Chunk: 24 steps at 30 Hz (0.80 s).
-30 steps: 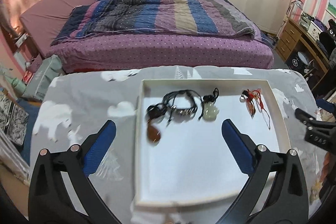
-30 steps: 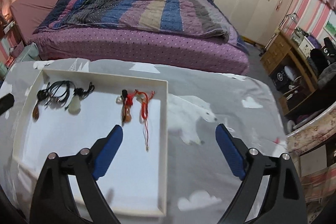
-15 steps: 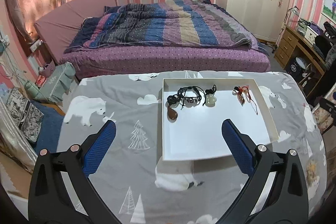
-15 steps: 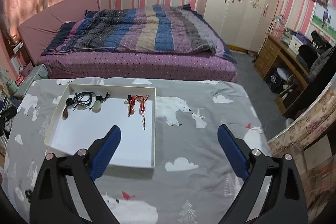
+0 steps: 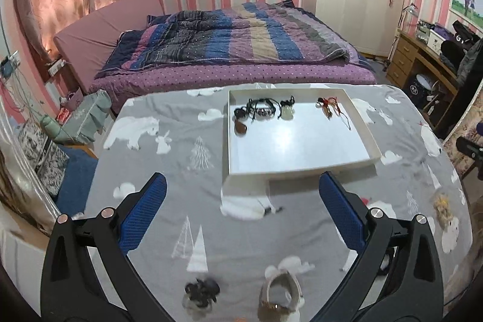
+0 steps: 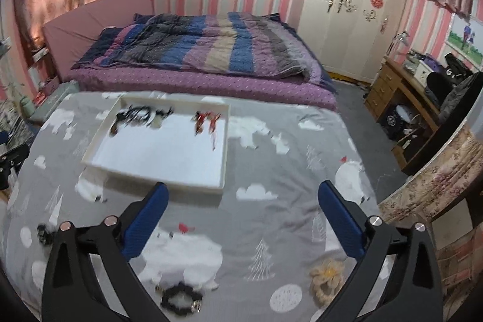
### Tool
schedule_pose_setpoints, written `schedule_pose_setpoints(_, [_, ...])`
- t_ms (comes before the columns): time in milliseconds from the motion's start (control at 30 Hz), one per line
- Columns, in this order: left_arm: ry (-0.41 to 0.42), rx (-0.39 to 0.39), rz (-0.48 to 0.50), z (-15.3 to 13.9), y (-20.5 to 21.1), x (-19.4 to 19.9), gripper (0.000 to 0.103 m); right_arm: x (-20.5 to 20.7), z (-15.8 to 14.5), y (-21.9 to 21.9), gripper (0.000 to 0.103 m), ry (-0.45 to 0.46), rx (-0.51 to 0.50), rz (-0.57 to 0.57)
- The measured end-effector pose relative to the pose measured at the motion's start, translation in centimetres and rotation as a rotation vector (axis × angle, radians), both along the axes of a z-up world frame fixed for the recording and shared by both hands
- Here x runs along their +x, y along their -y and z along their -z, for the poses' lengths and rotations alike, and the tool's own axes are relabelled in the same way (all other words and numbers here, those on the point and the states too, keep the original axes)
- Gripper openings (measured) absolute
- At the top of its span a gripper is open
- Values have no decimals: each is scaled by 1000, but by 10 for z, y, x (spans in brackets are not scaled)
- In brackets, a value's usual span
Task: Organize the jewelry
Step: 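Grasp the white-band gold watch with the left tool while the right tool grasps the black scrunchie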
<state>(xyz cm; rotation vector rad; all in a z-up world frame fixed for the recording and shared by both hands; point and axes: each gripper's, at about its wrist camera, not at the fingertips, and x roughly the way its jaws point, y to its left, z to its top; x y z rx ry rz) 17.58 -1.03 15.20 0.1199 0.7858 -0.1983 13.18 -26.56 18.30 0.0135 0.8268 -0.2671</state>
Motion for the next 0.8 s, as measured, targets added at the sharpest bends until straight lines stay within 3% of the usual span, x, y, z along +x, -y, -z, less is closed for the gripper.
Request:
schedule_pose_setpoints(433, [-96,-19,-36,98,-22,-63,100,-64,117,-16,100,-53,134,68])
schedule_pose_setpoints(567, [-137,-6,-10,123,-13,-75,100,-81,133,-23,100,-27,93,85])
schedule_pose_setpoints(800, [-166,7,44,146,2,-80,100,-93,157,-22,100,-53,160,87])
